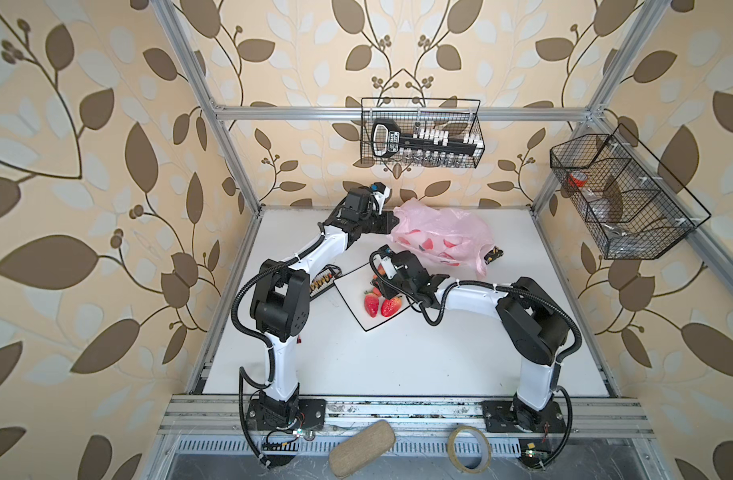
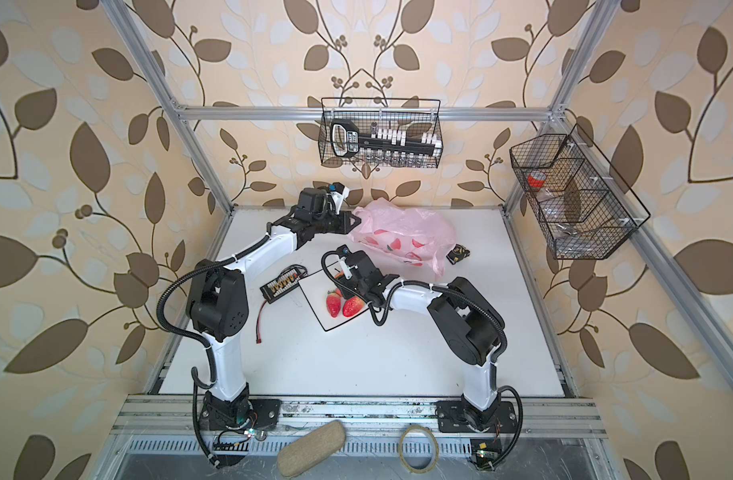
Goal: Take the fake fruits out of the plastic bag
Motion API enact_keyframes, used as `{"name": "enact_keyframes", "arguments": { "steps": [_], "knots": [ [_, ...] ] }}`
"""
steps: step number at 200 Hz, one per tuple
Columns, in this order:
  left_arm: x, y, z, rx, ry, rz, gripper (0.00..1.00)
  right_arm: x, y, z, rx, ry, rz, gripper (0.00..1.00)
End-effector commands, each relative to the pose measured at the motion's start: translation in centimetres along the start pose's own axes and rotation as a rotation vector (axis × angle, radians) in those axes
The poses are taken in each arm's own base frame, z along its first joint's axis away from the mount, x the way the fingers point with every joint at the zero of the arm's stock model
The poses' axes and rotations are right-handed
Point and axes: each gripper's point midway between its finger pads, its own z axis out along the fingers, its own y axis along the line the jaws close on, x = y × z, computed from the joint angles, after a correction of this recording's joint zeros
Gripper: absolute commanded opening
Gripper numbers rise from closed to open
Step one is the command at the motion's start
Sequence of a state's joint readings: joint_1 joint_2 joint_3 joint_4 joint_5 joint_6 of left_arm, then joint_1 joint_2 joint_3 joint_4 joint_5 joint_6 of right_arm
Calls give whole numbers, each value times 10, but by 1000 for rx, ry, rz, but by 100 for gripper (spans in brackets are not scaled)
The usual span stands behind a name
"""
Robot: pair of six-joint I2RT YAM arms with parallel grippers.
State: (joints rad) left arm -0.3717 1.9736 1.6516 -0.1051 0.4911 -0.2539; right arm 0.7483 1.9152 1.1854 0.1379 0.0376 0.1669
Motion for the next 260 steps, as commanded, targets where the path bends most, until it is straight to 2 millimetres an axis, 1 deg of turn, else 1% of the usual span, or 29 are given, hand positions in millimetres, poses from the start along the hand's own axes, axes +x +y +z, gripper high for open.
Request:
{"name": "enact_keyframes", "arguments": {
  "steps": [1, 24, 48, 64, 79, 111, 127, 145, 175, 192, 210, 232, 249, 260],
  "knots": [
    [-17, -13, -14, 32, -41, 48, 0, -25, 6, 4, 8, -59, -50, 41],
    [-18, -12, -14, 31, -43, 48, 0, -31, 12, 13, -5, -61, -69, 41],
    [-18, -12, -15, 25, -38, 49, 0, -31, 15, 30, 4, -41, -111, 41],
    [-19, -11, -15, 19, -37, 50, 0, -26, 17, 43, 7, -14, -153, 42],
    [-20, -11, -15, 18, -39, 49, 0, -17, 17, 54, 6, 11, -168, 43],
    [-21, -11, -16, 16, -40, 47, 0, -11, 19, 63, -7, 25, -161, 45],
    [-20, -10, -16, 13, -39, 44, 0, -7, 19, 67, -4, 38, -162, 49],
    [-20, -10, -15, 14, -37, 42, 0, -7, 18, 68, 1, 39, -160, 59],
    [-20, -10, -15, 14, -38, 40, 0, -27, 20, 57, 3, -9, -151, 68],
    [-20, -10, -15, 16, -37, 39, 0, -40, 24, 47, -6, -39, -152, 70],
    [-21, -9, -16, 11, -40, 33, 0, -54, 28, 32, -18, -77, -151, 70],
    [-22, -8, -18, 3, -38, 28, 0, -64, 34, 5, -40, -118, -144, 70],
    [-23, -9, -20, 3, -39, 28, 0, -62, 39, -17, -53, -137, -147, 70],
    [-23, -9, -20, 3, -40, 28, 0, -61, 44, -35, -74, -161, -146, 69]
  ]
}}
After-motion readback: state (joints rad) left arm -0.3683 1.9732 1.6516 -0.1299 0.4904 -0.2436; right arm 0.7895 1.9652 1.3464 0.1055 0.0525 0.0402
